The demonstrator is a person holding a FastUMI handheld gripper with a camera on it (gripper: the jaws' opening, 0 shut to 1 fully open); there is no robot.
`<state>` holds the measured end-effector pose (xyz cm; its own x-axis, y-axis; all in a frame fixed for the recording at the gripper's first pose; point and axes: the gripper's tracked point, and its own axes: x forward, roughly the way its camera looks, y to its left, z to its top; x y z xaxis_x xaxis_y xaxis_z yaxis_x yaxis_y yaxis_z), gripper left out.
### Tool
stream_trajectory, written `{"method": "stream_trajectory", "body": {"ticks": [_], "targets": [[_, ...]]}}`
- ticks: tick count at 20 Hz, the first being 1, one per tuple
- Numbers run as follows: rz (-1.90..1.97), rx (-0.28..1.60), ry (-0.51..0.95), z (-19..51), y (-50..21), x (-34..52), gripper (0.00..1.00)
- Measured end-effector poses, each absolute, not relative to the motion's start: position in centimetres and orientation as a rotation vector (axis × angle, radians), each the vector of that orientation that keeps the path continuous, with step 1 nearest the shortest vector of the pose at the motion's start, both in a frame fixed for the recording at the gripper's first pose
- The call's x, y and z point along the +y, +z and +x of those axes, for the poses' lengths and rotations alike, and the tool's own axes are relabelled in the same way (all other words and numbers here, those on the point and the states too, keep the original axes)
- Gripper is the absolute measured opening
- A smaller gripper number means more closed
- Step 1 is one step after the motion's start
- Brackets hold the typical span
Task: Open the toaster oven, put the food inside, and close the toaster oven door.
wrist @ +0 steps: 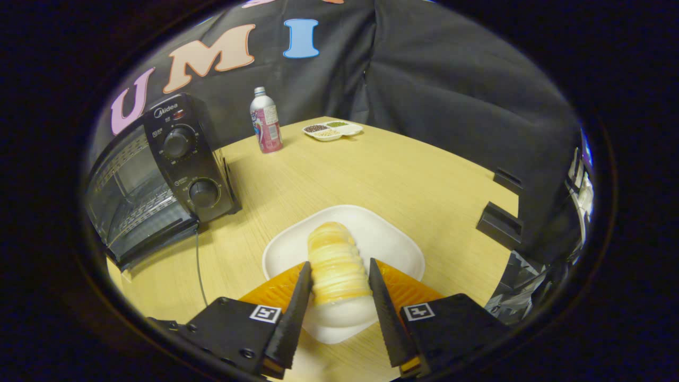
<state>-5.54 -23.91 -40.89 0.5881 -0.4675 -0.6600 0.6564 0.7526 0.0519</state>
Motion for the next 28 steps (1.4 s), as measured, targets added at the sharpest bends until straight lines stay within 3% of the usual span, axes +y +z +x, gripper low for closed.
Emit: {"method": "stream_trajectory", "body": {"ticks": [4,14,19,28], "targets": [[0.292,0.664,-0.653,-5.5,-40.7,-24.0,0.51],[0.449,0.485,-0.596,-3.5,-32.9,-20.5,0.51],[0.675,0.391,-0.442,0.3,-28.7,-12.7,0.51],[0.807,0.399,-0.349,8.5,-28.9,-5.0,0.52]]}}
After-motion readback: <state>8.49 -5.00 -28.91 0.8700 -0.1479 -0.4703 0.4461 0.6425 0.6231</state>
